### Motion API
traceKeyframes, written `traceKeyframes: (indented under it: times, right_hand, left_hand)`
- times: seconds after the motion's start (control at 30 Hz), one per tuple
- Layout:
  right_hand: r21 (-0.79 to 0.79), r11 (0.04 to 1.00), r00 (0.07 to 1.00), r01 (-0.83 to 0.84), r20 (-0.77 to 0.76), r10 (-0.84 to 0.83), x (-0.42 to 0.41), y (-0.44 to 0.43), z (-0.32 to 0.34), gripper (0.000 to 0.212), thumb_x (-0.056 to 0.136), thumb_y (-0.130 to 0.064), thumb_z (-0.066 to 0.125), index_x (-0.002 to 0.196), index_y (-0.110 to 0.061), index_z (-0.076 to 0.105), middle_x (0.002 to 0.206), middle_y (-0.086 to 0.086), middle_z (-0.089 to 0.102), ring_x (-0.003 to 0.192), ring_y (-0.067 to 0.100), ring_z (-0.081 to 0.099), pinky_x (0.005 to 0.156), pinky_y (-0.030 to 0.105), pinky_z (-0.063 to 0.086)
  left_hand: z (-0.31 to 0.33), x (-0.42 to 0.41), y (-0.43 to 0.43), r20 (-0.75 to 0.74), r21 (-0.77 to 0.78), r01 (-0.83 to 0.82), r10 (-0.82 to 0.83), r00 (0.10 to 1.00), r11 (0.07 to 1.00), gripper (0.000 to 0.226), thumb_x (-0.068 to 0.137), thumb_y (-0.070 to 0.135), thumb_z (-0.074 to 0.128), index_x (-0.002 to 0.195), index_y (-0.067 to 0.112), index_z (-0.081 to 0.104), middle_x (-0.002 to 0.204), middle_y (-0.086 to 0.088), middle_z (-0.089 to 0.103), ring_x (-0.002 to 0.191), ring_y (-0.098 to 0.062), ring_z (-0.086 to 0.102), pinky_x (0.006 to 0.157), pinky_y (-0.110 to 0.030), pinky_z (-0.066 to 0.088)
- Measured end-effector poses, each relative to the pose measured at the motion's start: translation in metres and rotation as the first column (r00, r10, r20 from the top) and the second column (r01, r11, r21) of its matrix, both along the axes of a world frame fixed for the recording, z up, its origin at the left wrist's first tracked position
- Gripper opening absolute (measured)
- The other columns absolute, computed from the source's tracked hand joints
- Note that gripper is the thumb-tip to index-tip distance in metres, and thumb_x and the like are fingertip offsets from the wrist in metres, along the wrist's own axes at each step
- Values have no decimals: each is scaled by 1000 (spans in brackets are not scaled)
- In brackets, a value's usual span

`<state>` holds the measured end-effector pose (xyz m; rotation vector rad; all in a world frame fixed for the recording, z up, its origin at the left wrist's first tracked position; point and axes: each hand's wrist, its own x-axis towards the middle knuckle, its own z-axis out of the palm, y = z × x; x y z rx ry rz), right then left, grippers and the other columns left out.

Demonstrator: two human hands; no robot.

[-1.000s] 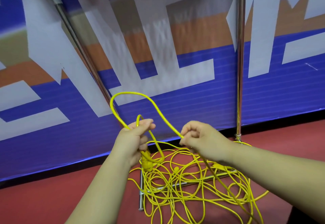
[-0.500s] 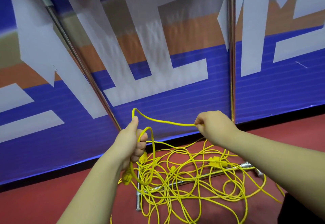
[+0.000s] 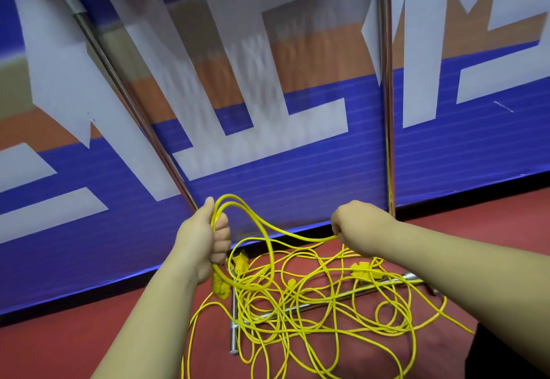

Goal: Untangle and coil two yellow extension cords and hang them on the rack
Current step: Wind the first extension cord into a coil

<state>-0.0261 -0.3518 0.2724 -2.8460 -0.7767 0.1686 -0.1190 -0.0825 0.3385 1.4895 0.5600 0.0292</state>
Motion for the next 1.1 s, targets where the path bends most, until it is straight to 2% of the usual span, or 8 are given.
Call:
traceKeyframes:
  times: [0.1,0.23,0.4,0.6,0.67,0.8,0.97,1.1]
  right_hand:
    - [-13,998,997,-54,-47,53,-3,4,1,18,80,-7,56,82,-17,70,80,3,71,78,26,67,69,35,59]
    - [-14,987,977,-162,-142,158,-14,8,13,14,86,-11,59,83,-15,72,65,-2,62,63,17,59,65,30,51]
    - [-9,957,939,-291,-195,284,-26,11,29,9,89,-18,63,85,-17,72,78,-5,67,76,16,62,63,27,45]
    - [101,923,900,-371,-207,385,-37,7,47,9,91,-26,65,93,-22,72,77,-14,65,69,1,57,65,18,45]
    - [134,921,911,-367,-146,384,-37,5,51,8,92,-29,64,93,-26,71,76,-14,63,68,2,56,63,15,40]
    - [211,939,958,-272,-31,285,-38,3,50,17,91,-25,61,100,-23,75,91,-9,72,83,11,65,75,27,52]
    - [288,941,979,-180,-42,201,-37,6,48,31,84,-17,60,110,-24,75,102,-3,70,93,20,66,82,35,55]
    - [422,892,975,-163,-67,210,-35,4,51,20,85,-17,68,101,-28,74,93,-5,73,83,5,64,73,16,49]
  left_hand:
    - [5,0,-3,110,-112,2,10,994,994,55,103,55,35,59,22,34,50,5,23,38,-7,14,40,-18,6]
    - [7,0,-5,201,-134,-30,57,978,991,56,103,55,36,57,23,33,49,5,22,36,-6,15,39,-19,7]
    - [3,0,-7,244,-151,-40,77,967,988,56,103,54,37,57,23,36,49,6,23,37,-6,16,35,-17,10]
    - [-5,2,-14,279,-178,60,-8,960,982,49,103,50,38,66,19,43,54,3,31,39,-8,24,36,-20,21]
    - [-6,1,-16,291,-201,125,-62,955,972,46,103,48,39,68,18,45,57,1,34,41,-10,29,38,-21,28]
    - [-1,-1,-24,296,-268,233,-150,943,935,41,104,43,38,73,17,46,58,2,36,42,-10,32,41,-22,31]
    - [-3,-3,-37,308,-209,291,-220,926,934,27,101,28,45,83,11,57,66,-2,41,48,-12,35,46,-23,34]
    - [-12,-2,-46,282,-55,268,-243,928,962,16,99,9,50,95,5,65,71,-3,46,49,-10,35,45,-21,31]
